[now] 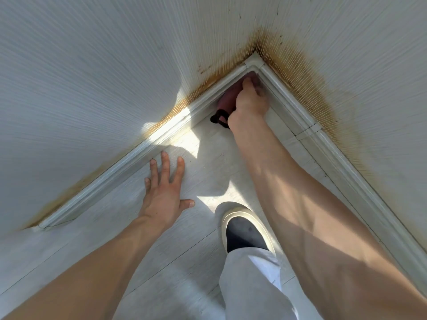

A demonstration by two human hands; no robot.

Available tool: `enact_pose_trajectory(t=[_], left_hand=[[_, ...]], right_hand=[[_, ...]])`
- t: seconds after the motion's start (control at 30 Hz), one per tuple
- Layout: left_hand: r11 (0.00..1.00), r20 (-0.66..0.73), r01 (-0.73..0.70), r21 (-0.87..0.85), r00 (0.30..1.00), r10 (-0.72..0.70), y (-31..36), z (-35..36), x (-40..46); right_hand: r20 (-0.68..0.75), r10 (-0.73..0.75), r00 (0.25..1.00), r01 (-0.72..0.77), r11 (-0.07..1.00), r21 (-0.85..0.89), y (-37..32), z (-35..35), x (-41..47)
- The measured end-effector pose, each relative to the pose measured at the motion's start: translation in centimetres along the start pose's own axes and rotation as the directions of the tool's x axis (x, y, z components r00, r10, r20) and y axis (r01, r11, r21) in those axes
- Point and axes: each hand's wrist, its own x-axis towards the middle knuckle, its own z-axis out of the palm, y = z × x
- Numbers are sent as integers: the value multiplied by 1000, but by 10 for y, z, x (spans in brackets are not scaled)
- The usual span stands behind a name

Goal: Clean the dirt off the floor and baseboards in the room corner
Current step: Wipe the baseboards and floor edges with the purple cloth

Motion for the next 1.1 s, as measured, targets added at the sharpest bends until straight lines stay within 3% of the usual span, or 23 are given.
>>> enact_pose_trajectory(t=[0.13,0.33,0.43,0.57,0.77,0.97,1.1], left_hand=[[1000,-7,1,10,1000,-1,-1,1,1],[1000,-10,4,16,1000,-4,-1,1,1],[999,-28,7,33,1000,-6,-1,1,1],[1000,-27,4,21,1000,-3,-2,3,1],[1000,-18,4,-9,1000,-4,-2,2,0],[1000,-12,2,-8,1000,-2,-1,1,0],[999,-5,-2,-38,1000,2,-1,0,0]], right_hand=[[74,-3,997,14,988,-155,21,-7,-6],[13,126,992,-125,991,-45,-7,-3,-1],[78,111,991,-96,980,-174,4,-8,-3],[24,106,994,-104,992,-74,-9,-5,3],[125,80,989,-54,978,-199,52,-2,-24],[30,65,997,-62,993,-102,4,3,0],[95,196,976,-173,963,-208,70,15,-42]])
